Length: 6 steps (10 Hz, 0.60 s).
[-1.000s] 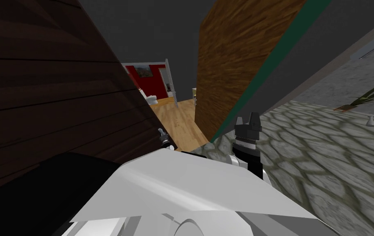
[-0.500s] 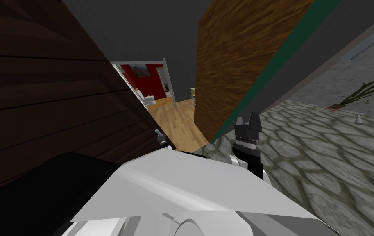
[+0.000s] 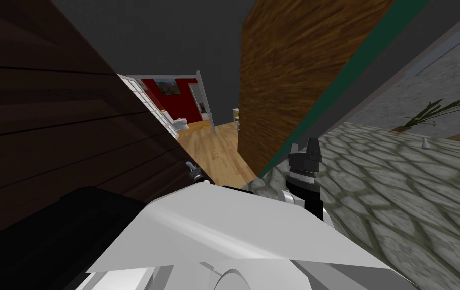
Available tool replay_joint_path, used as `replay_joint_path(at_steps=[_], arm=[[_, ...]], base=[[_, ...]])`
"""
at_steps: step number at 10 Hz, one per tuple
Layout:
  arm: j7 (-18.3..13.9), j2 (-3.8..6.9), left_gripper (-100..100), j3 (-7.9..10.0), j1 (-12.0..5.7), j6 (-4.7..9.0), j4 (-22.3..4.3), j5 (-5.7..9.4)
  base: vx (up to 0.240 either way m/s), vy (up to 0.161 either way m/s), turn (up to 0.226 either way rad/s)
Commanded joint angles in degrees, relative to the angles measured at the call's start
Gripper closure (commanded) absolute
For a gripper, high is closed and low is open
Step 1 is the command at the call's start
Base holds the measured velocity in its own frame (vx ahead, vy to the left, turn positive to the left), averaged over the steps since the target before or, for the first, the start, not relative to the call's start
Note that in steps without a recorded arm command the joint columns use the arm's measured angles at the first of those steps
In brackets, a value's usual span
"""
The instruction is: Push the door open
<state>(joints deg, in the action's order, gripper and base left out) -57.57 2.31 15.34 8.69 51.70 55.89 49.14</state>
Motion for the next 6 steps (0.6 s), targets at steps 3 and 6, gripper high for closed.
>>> replay_joint_path(at_steps=[3, 6], arm=[[0.3, 0.1, 100, 2.47, 0.65, 2.08, -0.2, 1.62], [1.0, -1.01, 100, 4.67, 1.94, 2.58, 1.0, 3.57]], base=[[0.09, 0.048, -0.058], [0.116, 0.059, -0.064]])
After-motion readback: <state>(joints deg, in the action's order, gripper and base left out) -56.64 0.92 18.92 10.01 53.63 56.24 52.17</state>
